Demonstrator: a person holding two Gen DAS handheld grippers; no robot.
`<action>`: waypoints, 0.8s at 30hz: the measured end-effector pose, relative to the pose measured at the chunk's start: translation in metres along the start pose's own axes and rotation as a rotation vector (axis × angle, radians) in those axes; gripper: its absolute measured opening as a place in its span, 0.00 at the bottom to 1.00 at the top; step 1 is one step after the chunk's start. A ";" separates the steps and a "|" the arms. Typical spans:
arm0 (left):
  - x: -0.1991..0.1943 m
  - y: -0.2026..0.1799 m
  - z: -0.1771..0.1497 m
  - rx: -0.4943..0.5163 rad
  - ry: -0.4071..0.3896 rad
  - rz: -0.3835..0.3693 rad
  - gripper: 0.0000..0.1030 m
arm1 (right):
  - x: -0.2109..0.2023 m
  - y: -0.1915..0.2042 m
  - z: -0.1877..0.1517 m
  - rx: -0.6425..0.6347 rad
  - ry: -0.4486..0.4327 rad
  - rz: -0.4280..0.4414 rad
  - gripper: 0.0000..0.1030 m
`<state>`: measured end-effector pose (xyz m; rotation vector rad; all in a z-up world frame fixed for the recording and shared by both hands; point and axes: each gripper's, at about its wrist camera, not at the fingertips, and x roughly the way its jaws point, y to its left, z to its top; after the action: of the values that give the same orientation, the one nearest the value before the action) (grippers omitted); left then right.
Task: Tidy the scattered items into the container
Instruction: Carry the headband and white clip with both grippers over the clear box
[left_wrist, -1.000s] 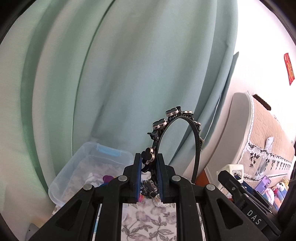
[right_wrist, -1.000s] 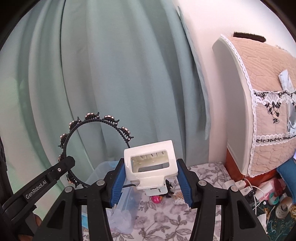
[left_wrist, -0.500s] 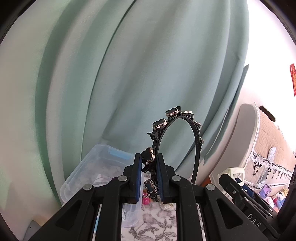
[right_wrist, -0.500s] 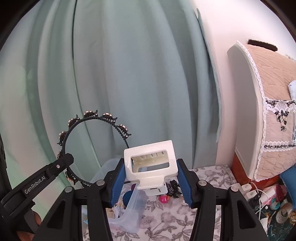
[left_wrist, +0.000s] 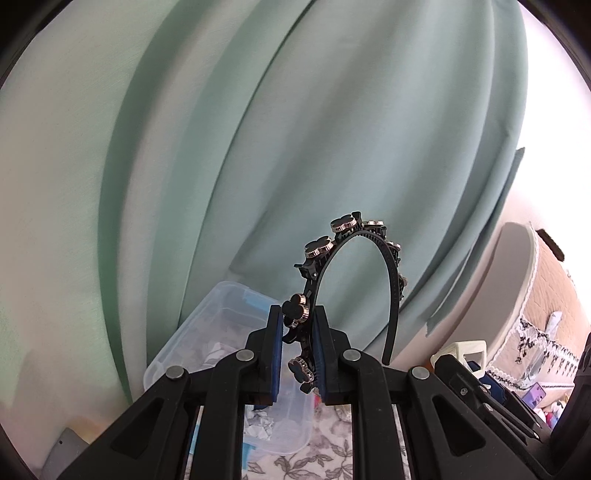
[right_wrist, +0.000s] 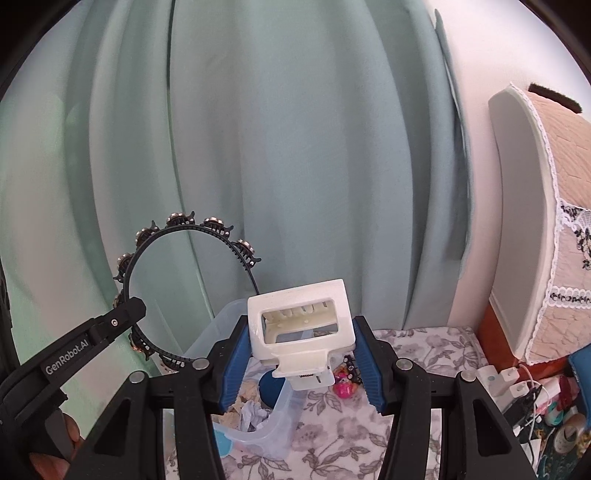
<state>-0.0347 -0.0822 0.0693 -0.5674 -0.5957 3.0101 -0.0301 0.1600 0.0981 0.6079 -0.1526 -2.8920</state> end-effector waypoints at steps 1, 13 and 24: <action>0.001 0.003 0.000 -0.006 0.001 0.004 0.15 | 0.003 0.002 0.000 -0.005 0.004 0.002 0.55; 0.007 0.028 -0.009 -0.065 0.023 0.052 0.15 | 0.037 0.023 -0.009 -0.052 0.071 0.034 0.55; 0.031 0.059 -0.018 -0.119 0.057 0.108 0.15 | 0.054 0.036 -0.026 -0.083 0.139 0.056 0.55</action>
<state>-0.0547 -0.1275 0.0214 -0.7114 -0.7685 3.0607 -0.0629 0.1126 0.0583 0.7740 -0.0297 -2.7749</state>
